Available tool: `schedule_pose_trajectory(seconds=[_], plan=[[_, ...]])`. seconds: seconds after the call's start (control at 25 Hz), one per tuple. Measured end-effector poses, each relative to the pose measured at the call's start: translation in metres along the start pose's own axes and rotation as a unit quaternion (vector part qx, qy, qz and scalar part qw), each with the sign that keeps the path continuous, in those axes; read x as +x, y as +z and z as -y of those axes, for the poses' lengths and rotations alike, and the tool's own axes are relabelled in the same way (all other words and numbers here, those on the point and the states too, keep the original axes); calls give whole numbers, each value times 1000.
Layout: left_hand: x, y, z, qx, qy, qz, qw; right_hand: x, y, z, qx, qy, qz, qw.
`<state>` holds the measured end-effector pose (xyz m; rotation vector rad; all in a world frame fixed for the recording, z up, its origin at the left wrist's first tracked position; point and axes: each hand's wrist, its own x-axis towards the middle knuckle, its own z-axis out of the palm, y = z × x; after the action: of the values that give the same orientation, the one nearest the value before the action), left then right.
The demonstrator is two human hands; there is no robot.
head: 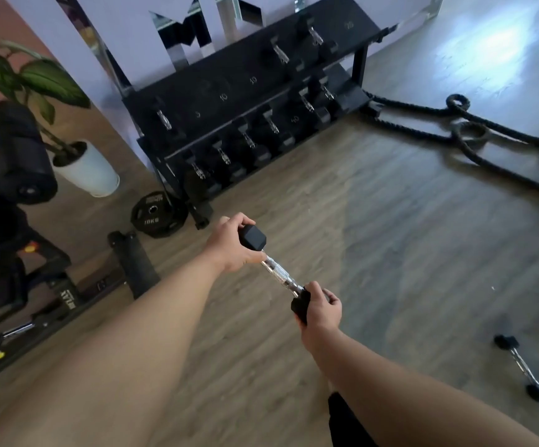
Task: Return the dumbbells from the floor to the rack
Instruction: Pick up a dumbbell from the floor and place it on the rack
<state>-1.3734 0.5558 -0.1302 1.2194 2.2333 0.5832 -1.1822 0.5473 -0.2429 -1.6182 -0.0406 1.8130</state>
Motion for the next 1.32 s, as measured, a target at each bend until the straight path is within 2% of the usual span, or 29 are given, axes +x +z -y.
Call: schedule_pose_trajectory(seconds=[0.32,0.48,0.64,0.84,1.08,1.32], plan=[[149,-106,14,-15,4,-76,997,47,203,52,-42,-22,48,998],[248,-162,44,5,31,-60,998,76,314,47,-38,-50,26,998],[353,-230,72,26,60,-54,996,97,434,44,-4,-47,38,998],[462,-305,93,66,86,-18,994,120,551,46,-33,-47,29,998],[596,-346,120,126,103,-3,987,178,663,69,-100,-40,32,994],[725,-362,151,136,66,-23,988,253,778,90,-164,-15,34,986]])
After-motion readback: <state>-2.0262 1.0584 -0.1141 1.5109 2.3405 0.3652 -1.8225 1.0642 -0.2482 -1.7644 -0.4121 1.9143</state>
